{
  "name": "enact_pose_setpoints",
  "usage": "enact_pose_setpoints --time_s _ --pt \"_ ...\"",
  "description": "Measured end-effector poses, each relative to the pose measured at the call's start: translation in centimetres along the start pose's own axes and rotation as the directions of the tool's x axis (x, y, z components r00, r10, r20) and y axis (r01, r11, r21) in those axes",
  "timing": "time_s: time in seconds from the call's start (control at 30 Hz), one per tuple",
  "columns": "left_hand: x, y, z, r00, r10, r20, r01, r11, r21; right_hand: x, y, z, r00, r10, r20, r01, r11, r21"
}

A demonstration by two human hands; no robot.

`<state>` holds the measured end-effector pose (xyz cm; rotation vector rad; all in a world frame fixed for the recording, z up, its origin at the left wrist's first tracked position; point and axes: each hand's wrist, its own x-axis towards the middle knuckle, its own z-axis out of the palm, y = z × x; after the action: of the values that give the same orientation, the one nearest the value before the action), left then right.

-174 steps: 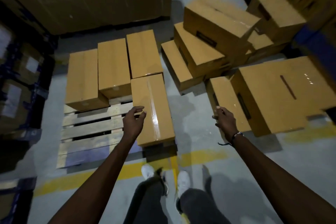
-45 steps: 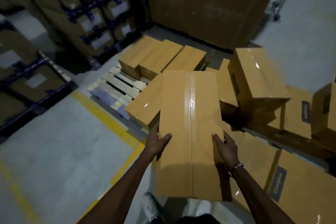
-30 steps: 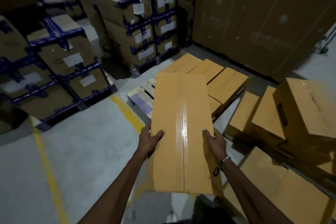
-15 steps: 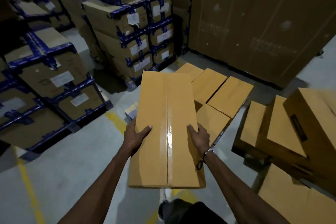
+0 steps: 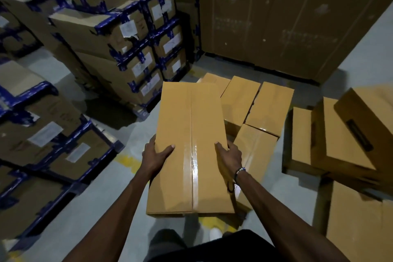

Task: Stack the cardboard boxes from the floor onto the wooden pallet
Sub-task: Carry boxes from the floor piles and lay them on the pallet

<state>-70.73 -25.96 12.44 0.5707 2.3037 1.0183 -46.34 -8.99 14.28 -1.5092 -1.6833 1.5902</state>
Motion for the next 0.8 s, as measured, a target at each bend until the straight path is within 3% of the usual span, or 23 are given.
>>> enact_pose_setpoints --time_s 0.17,0.37,0.53,0.8 --pt "4.7 2.5 -2.3 0.992 0.051 0.111 -0.055 0.998 0.033 3.0 -0.3 4.6 0.997 0.051 -0.058 -0.052 0.999 -0.015" --pt "13.0 2.4 -3.3 0.953 0.142 0.269 -0.158 0.987 0.038 5.6 -0.6 10.3 0.973 0.166 -0.158 -0.153 0.984 0.089" --pt "21.0 -1.0 -2.6 0.906 0.142 0.398 -0.187 0.979 0.076 8.4 0.5 14.1 0.941 0.272 -0.202 -0.259 0.962 0.088" --pt "30.9 -8.7 5.4 0.826 0.124 0.550 -0.222 0.968 0.115 13.9 8.4 17.2 0.884 0.379 -0.274 -0.378 0.924 0.058"
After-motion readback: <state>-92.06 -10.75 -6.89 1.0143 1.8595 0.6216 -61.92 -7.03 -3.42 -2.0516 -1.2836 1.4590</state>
